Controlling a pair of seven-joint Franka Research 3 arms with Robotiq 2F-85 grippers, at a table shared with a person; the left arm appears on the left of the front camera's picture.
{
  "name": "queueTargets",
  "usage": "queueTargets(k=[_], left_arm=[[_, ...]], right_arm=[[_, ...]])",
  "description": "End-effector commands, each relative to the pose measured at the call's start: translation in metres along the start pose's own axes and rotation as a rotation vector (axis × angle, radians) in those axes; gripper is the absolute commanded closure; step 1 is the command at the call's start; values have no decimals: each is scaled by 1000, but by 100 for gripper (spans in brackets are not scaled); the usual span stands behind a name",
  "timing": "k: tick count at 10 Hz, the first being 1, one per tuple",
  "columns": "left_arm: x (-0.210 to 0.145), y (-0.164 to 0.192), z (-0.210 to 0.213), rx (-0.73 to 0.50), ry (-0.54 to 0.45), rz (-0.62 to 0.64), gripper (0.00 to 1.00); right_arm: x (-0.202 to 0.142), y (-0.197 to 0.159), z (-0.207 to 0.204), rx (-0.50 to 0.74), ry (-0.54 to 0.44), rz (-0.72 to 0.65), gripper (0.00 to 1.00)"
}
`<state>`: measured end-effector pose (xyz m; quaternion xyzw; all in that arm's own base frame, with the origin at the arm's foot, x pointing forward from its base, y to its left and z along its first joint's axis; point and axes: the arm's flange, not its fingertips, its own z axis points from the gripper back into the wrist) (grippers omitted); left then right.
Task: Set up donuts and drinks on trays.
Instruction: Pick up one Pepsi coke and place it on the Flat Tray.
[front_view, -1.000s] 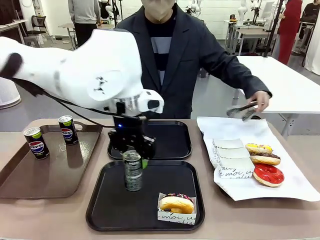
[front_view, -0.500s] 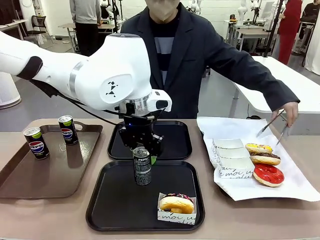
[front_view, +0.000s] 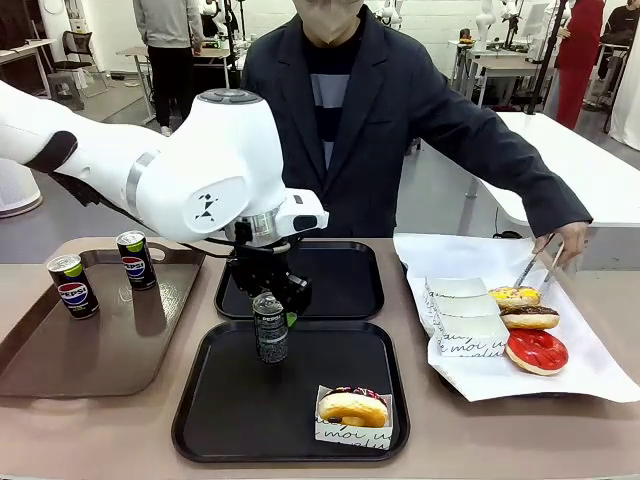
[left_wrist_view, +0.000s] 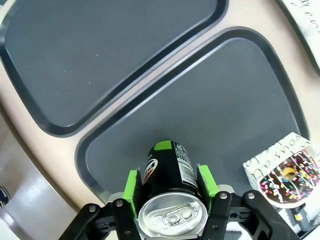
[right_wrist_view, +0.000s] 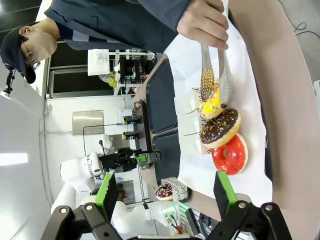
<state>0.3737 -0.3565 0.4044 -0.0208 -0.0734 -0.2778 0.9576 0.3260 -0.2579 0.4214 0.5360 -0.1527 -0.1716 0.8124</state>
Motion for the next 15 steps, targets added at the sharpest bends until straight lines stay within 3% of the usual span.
queueTargets(k=[1,6,7,8,11,14,15], left_arm=[[2,7,-8,24,-48,3,43],[3,20,-16,9,-42,35,40],[4,20,-14,-7,-34,44,29],[4,20,-11,-16,-31,47,0],[2,21,7,-10,-32,69,0],[-15,15,44,27,28,116,0],[-25,10,61,-16,75,131,0]], right_arm=[[-1,0,0,10,3,3,0],[-1,0,0,10,3,3,0],[-1,0,0,10,3,3,0],[-1,0,0,10,3,3,0],[-1,0,0,10,3,3,0],[-1,0,0,10,3,3,0],[-1,0,0,10,3,3,0]])
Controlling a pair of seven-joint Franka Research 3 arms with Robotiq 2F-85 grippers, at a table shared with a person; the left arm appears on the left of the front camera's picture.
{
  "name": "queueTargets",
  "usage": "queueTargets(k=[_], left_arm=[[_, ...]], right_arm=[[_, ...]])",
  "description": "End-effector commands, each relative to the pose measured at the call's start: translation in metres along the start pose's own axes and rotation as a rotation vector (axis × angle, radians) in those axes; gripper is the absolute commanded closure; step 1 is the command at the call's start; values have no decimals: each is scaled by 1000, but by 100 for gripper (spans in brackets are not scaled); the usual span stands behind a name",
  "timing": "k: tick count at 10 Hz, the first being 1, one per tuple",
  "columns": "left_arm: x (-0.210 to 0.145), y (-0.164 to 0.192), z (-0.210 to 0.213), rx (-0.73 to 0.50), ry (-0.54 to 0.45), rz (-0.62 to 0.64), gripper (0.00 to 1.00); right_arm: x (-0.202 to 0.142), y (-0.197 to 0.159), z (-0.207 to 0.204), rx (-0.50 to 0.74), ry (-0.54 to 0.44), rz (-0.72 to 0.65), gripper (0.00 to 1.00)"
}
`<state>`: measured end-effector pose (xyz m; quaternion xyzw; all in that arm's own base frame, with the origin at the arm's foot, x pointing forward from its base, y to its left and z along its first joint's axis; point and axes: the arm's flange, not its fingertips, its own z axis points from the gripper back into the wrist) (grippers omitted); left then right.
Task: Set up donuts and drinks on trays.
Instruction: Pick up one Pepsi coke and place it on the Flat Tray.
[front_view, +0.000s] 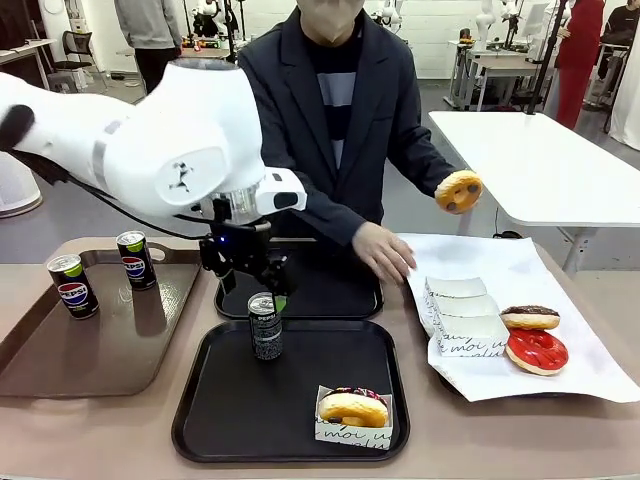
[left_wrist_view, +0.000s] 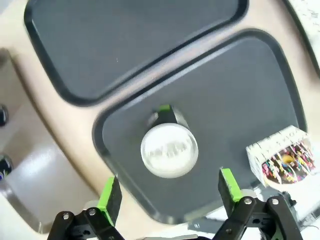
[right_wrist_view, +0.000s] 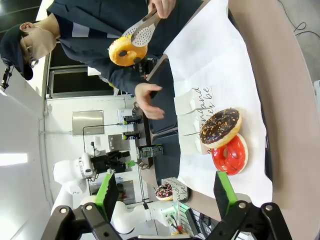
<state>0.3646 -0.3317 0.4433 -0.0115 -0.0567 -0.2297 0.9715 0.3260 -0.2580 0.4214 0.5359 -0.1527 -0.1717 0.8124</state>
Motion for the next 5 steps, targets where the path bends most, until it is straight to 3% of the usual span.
queueTargets(k=[1,3,5], left_arm=[[-24,-8,32,-24,37,12,0],[-53,-11,57,-56,48,-41,0],[-65,0,68,-81,37,-4,0]], right_arm=[[-1,0,0,10,3,3,0],[-1,0,0,10,3,3,0],[-1,0,0,10,3,3,0]])
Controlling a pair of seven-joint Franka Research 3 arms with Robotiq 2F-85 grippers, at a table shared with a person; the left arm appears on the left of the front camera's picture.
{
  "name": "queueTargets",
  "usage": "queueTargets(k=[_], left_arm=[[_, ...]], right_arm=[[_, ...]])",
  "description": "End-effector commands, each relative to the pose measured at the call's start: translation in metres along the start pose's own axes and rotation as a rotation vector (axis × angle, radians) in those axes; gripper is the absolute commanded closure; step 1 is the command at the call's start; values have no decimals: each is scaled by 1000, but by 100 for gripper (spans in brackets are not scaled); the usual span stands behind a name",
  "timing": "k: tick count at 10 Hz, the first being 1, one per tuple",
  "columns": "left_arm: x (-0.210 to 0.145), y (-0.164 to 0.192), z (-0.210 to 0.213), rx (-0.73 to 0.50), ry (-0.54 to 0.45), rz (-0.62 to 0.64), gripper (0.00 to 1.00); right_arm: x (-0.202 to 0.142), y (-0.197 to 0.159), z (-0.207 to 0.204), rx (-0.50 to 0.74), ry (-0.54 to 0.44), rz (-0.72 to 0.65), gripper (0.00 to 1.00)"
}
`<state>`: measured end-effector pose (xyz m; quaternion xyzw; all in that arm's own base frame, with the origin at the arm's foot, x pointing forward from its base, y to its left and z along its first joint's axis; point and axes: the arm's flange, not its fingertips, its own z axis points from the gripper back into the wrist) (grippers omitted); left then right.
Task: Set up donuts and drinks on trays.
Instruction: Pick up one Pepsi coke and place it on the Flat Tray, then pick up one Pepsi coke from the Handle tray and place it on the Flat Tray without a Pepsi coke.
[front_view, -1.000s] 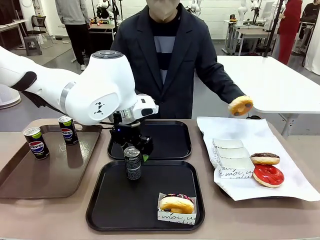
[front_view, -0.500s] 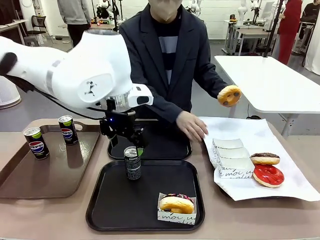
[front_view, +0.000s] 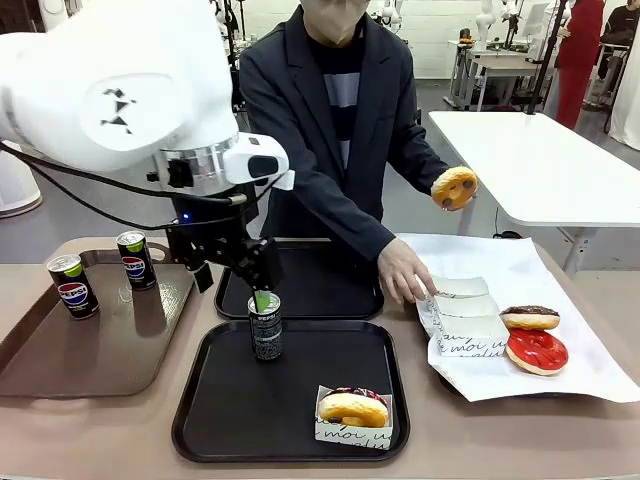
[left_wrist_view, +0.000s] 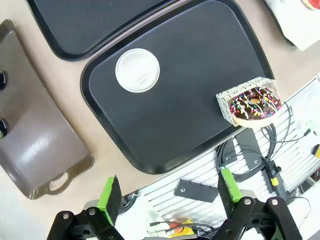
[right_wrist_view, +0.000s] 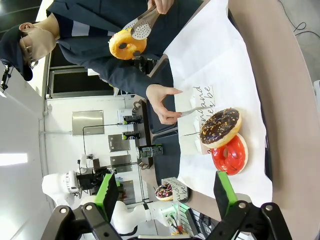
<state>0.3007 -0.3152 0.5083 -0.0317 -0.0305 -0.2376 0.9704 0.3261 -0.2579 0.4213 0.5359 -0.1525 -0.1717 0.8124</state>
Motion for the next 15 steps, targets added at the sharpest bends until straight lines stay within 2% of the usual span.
queueTargets(k=[1,2,7,9,11,12,14,15], left_arm=[[-9,21,-4,-35,0,38,0],[0,0,0,0,0,0,0],[-4,0,-1,-3,3,3,0],[28,79,18,-71,44,127,0],[-5,160,31,-44,-41,344,0],[11,216,50,-67,-48,395,0],[-31,278,46,3,-95,555,0],[-27,315,41,78,-46,604,0]], right_arm=[[-1,0,0,10,3,3,0],[-1,0,0,10,3,3,0],[-1,0,0,10,3,3,0],[-1,0,0,10,3,3,0],[-1,0,0,10,3,3,0],[-1,0,0,10,3,3,0],[-1,0,0,10,3,3,0],[-1,0,0,10,3,3,0]])
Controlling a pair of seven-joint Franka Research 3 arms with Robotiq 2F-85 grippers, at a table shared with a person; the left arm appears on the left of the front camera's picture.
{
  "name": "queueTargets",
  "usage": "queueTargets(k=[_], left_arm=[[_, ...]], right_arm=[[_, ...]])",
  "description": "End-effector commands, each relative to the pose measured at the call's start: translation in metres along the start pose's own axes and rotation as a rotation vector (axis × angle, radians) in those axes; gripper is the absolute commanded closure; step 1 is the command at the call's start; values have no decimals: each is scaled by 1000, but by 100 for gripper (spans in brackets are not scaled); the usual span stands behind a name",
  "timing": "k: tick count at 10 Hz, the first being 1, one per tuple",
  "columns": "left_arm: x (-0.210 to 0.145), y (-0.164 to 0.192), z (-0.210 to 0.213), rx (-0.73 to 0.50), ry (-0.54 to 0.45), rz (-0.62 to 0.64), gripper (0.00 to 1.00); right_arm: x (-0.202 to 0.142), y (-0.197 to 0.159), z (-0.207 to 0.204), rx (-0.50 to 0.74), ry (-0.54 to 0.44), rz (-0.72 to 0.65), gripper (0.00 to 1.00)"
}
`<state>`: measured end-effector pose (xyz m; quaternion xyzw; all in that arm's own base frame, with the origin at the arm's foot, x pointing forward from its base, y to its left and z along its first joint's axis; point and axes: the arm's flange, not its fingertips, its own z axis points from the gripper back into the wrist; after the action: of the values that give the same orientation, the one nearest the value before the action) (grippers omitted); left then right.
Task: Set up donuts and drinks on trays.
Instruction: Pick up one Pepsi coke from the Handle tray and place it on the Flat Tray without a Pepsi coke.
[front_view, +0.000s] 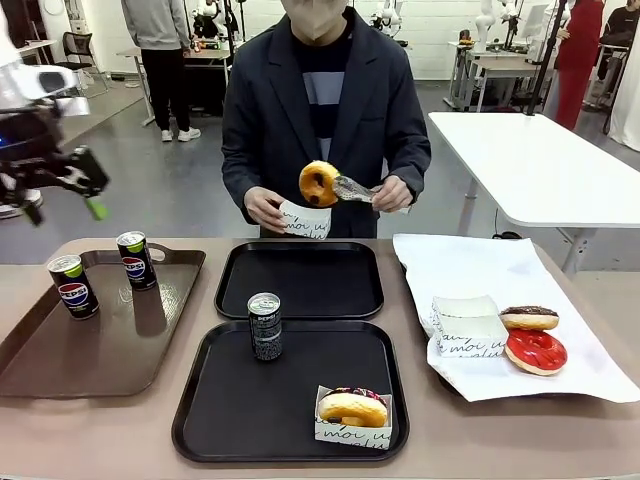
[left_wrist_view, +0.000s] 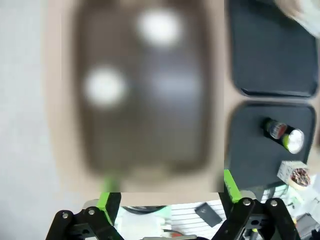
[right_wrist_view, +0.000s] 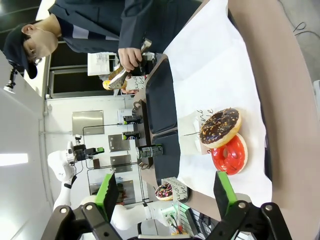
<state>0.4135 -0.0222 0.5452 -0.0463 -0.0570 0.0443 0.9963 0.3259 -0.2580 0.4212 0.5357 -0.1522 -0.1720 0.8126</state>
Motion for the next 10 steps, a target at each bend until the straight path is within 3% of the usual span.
queueTargets(k=[1,3,4,10], left_arm=[[15,25,-24,119,30,66,0],[7,44,-39,74,28,81,0],[9,45,-22,82,27,63,0],[9,45,-22,82,27,63,0]], right_arm=[[0,1,0,11,3,4,0],[0,1,0,11,3,4,0],[0,1,0,11,3,4,0],[0,1,0,11,3,4,0]])
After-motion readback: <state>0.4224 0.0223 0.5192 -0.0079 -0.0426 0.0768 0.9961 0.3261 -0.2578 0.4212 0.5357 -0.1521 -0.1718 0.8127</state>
